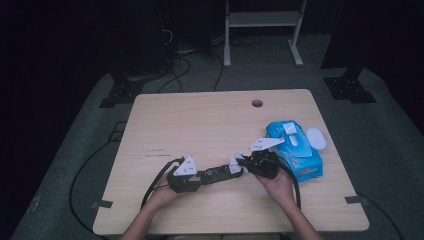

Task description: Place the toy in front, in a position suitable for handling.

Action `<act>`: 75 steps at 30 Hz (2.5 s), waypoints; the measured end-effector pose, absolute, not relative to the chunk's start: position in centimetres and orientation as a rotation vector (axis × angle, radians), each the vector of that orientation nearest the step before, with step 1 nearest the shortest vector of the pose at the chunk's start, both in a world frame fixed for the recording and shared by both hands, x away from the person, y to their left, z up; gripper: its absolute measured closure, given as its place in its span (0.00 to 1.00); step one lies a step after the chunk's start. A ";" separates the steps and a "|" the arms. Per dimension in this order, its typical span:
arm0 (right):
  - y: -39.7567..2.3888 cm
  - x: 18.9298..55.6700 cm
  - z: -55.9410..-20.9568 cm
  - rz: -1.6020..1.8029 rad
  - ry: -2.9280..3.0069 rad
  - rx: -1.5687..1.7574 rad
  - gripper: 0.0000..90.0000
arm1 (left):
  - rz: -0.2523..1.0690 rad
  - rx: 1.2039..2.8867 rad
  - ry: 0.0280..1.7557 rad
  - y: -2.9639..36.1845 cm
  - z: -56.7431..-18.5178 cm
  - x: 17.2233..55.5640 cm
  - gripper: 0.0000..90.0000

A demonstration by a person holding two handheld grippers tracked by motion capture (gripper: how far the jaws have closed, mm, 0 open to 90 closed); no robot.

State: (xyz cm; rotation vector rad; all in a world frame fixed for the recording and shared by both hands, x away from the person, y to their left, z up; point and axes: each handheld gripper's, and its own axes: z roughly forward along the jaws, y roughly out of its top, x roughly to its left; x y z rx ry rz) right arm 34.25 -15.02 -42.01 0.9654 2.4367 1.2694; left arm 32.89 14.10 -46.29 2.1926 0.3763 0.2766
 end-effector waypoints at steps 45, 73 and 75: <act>-13.7 33.9 -42.0 1.276 2.466 0.925 0.92 | 0.270 2.170 0.362 13.9 -45.8 32.7 0.72; -6.2 32.7 -41.8 1.334 2.605 0.664 0.93 | 0.270 2.182 0.359 13.6 -45.7 32.7 0.72; -6.9 32.9 -41.8 1.302 2.594 0.677 0.93 | 0.275 2.189 0.354 13.6 -45.6 32.7 0.72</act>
